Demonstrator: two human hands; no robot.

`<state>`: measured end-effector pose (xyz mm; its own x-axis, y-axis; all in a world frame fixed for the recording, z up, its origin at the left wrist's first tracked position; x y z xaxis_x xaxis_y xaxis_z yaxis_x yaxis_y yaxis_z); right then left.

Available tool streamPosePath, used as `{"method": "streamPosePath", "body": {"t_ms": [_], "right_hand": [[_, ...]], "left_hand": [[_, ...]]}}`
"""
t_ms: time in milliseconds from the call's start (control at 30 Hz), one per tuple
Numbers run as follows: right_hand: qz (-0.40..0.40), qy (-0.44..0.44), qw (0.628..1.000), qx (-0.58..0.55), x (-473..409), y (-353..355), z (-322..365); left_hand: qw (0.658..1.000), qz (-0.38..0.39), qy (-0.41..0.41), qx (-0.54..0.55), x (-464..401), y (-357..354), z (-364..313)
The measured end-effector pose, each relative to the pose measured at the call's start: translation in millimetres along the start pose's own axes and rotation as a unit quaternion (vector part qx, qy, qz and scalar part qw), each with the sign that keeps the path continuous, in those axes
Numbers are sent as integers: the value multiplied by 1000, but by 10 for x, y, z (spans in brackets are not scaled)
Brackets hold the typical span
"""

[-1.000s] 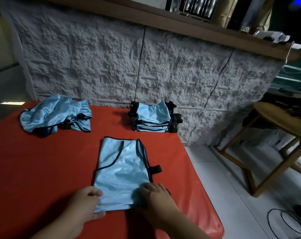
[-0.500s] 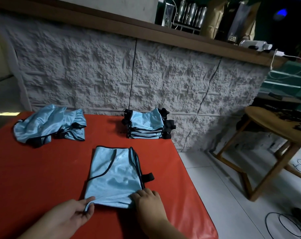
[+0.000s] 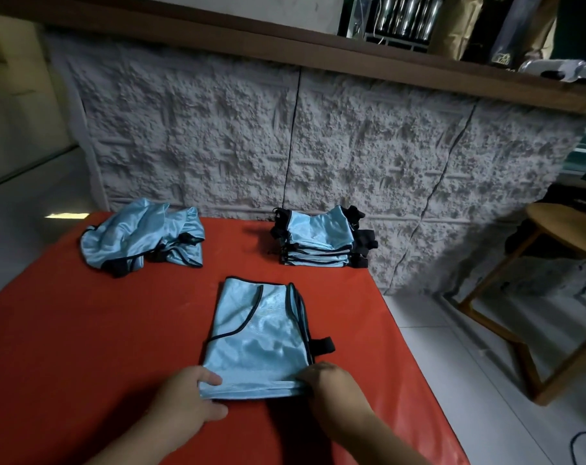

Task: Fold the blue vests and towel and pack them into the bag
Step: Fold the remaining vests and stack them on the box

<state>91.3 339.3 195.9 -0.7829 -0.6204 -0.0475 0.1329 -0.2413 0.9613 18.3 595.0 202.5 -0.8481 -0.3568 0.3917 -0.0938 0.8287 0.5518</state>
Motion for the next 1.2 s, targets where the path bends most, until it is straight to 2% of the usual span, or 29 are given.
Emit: {"method": "streamPosePath", "body": {"t_ms": [100,300,433,633,933,1067,1200], "right_hand": [[-7,-10,1000,-24,8,58,11],[14,-10,999,-37,-8,32,66],[45,19,998,-34,35,58,151],[53,22,998,-10,129,6,180],[138,55,989,26,250,212,390],[171,96,980,-14,308,390,541],[173,84,980,-43,305,559,574]], "left_hand": [[990,-60,-118,-57,-16,-26,-13],[973,-79,-186,-107,-71,75,65],[938,-102,-260,-207,-57,136,136],[940,6,-223,-256,84,148,188],[933,89,-179,-301,404,284,159],[914,154,-178,-330,497,364,114],[923,173,-179,-293,486,514,50]]}}
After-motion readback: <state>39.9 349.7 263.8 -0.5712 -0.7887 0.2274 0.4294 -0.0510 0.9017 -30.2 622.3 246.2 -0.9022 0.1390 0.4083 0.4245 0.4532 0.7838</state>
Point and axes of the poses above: each hand's wrist, its own x-axis away from the middle knuckle, its own y-axis out of the back of the hand, z = x × y, the point moved 3 cm from there along -x, towards the middle knuckle, and after that the axes turned 8 degrees about y, right-handed, at the moved point
